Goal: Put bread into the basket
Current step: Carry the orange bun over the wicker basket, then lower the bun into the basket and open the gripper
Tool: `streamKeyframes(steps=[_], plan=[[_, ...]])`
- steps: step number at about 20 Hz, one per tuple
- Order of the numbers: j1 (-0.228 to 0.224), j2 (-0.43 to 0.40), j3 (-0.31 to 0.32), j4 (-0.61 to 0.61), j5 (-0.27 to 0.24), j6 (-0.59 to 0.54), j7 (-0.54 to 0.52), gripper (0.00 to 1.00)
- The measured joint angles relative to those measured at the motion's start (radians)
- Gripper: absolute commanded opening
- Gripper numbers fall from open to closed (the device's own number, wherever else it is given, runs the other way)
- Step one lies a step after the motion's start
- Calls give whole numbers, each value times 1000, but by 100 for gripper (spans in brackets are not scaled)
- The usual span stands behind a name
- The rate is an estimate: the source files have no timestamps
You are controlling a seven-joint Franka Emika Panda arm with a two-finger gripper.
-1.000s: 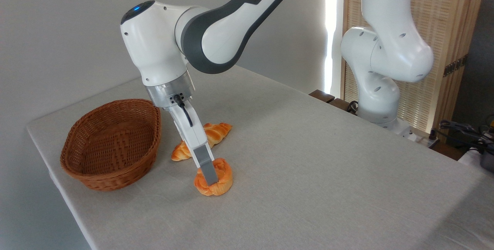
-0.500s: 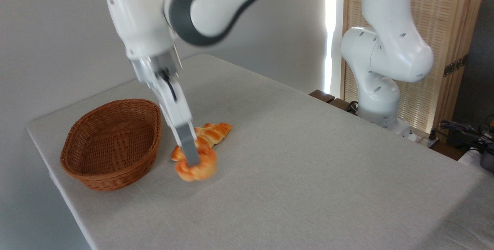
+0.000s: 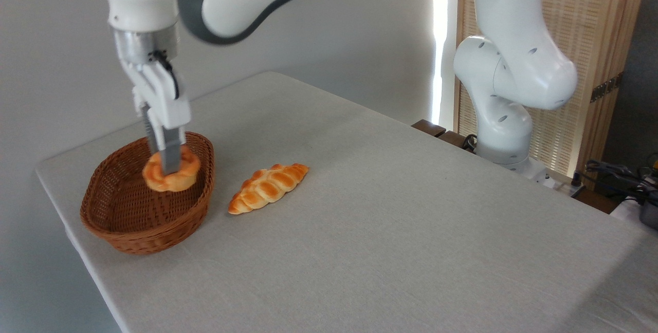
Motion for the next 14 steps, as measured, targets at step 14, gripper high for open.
streamKeyframes(steps=[14], plan=[[-53, 131, -27, 27, 170, 137, -101, 100]])
